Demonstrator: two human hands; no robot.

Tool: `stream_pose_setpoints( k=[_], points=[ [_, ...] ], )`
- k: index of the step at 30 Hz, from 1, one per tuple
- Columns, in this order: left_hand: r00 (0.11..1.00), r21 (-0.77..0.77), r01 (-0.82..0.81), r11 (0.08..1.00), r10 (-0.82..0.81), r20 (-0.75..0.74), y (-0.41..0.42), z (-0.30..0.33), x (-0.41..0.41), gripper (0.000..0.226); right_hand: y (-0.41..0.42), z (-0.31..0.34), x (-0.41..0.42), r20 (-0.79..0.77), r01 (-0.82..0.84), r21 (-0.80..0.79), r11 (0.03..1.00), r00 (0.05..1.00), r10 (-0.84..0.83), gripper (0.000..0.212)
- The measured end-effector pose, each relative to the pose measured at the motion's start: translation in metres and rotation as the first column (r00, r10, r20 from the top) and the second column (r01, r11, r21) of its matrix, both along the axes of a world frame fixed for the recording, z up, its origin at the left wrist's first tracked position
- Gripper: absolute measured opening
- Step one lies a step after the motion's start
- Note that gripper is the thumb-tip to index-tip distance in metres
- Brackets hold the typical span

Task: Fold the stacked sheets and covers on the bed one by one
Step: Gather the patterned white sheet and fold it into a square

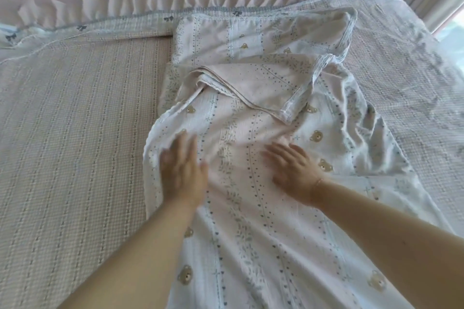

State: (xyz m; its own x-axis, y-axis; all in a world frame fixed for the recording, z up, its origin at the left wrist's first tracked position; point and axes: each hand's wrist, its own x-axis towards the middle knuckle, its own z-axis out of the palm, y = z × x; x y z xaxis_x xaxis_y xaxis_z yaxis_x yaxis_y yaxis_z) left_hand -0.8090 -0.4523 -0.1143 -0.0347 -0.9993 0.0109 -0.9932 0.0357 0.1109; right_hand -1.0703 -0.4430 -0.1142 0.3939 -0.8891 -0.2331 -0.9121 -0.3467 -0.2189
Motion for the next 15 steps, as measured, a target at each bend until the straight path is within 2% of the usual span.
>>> stream_pose_setpoints(
  k=[1,2,3,5,7,10,12,15],
  points=[
    [0.979,0.113,0.192,0.975,-0.198,0.043,0.01,-0.007,-0.008,0.063,0.007,-0.007,-0.011,-0.092,-0.068,0.033,0.997,0.993,0.071,0.066],
    [0.955,0.231,0.264,0.937,-0.288,0.078,0.019,-0.018,-0.007,0.065,0.011,-0.013,-0.027,-0.173,-0.04,0.06,0.997,0.984,0.05,0.064],
    [0.958,0.316,0.23,0.92,-0.272,0.094,0.026,-0.025,-0.001,0.064,0.012,-0.016,-0.045,-0.236,0.063,0.06,0.996,0.97,-0.047,0.065],
    [0.99,0.341,0.025,0.94,-0.07,0.12,0.034,-0.034,0.02,0.063,0.013,-0.019,-0.083,-0.291,0.346,-0.004,0.938,0.897,-0.332,0.068],
    [0.976,0.304,-0.206,0.93,0.173,0.133,0.036,-0.032,0.036,0.073,0.017,-0.017,-0.115,-0.29,0.563,-0.05,0.825,0.782,-0.552,0.072],
    [0.894,0.244,-0.431,0.869,0.449,-0.017,0.033,-0.014,0.033,0.09,0.024,-0.013,-0.132,-0.182,0.764,0.002,0.645,0.635,-0.751,0.081],
    [0.789,0.28,-0.551,0.786,0.6,-0.13,0.03,-0.003,0.025,0.097,0.03,-0.006,-0.131,-0.074,0.839,-0.01,0.545,0.543,-0.837,0.082],
    [0.465,0.419,-0.751,0.51,0.86,-0.212,0.027,0.005,0.028,0.101,0.04,0.007,-0.131,-0.048,0.959,0.025,0.283,0.284,-0.958,0.081]
  ],
)
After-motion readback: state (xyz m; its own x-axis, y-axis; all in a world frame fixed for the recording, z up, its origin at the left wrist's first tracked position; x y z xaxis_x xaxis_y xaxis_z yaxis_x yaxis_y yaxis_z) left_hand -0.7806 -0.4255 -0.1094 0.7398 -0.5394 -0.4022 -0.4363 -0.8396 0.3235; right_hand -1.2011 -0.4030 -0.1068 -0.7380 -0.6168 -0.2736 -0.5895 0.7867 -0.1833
